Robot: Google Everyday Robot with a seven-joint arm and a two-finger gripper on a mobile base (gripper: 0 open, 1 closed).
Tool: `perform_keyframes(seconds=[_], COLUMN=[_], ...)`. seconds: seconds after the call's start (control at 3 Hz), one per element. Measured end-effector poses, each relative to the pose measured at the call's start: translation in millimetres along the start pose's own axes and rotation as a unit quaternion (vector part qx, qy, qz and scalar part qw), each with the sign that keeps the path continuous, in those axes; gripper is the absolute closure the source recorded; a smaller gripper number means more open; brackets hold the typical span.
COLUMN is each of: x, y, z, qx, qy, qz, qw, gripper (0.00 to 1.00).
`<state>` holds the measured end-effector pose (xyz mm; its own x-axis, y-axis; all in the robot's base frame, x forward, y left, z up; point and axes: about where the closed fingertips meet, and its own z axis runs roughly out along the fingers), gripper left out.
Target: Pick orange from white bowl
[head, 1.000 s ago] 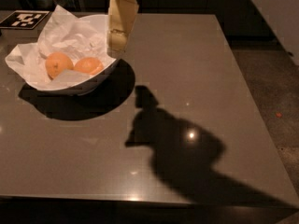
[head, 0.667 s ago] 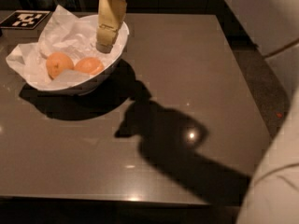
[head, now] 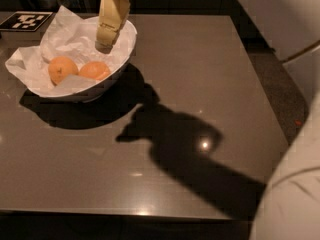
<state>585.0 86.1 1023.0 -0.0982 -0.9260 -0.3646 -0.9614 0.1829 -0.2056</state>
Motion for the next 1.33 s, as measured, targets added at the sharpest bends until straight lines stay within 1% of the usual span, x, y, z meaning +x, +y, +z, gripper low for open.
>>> perform_keyframes(seconds=[0.33, 0.67, 1.0, 1.33], x=[-1, -13, -21, -30], y=[-12, -6, 0, 5], z=[24, 44, 57, 68], qx=[0.0, -0.005, -0.005, -0.004], qy=[0.017, 0.029, 0.041, 0.055], qz=[0.056, 0.073, 0.076, 0.072], qw=[0.9983, 0.9969, 0.9963, 0.9959], gripper=[0.0, 0.0, 0.0, 0.0])
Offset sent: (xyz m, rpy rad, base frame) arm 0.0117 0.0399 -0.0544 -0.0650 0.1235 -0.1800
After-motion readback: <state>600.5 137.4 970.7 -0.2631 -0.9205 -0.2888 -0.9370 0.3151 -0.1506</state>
